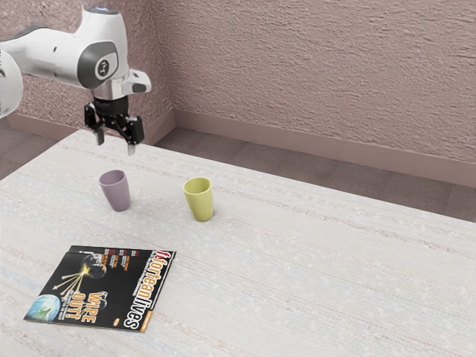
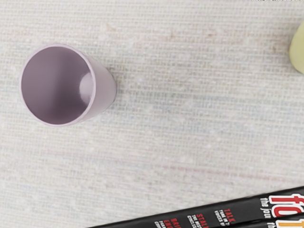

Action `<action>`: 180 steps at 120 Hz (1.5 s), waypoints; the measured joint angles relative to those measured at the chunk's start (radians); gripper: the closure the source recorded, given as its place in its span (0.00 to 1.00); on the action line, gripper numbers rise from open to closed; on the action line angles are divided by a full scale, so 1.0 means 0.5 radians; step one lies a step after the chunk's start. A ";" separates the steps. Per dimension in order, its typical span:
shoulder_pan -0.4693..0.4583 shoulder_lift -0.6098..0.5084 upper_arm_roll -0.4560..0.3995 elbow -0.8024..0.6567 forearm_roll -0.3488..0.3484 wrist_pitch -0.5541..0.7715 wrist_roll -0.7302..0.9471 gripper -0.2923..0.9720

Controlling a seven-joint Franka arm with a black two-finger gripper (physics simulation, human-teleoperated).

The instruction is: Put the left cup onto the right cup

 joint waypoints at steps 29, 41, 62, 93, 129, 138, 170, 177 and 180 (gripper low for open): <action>0.073 0.192 0.064 -0.006 -0.091 0.242 0.121 0.23; 0.075 0.232 0.065 -0.051 -0.112 0.342 0.156 0.23; 0.128 0.287 0.065 -0.137 -0.125 0.518 0.199 0.23; 0.185 0.352 0.131 -0.114 -0.170 0.667 0.315 0.23; 0.195 0.516 0.126 -0.071 -0.252 0.814 0.443 0.23; 0.195 0.559 0.123 -0.011 -0.257 0.828 0.468 0.23; 0.198 0.710 0.121 0.124 -0.305 0.852 0.551 0.23; 0.208 0.732 0.122 0.125 -0.322 0.855 0.568 0.23; 0.211 0.737 0.122 0.125 -0.328 0.856 0.575 0.23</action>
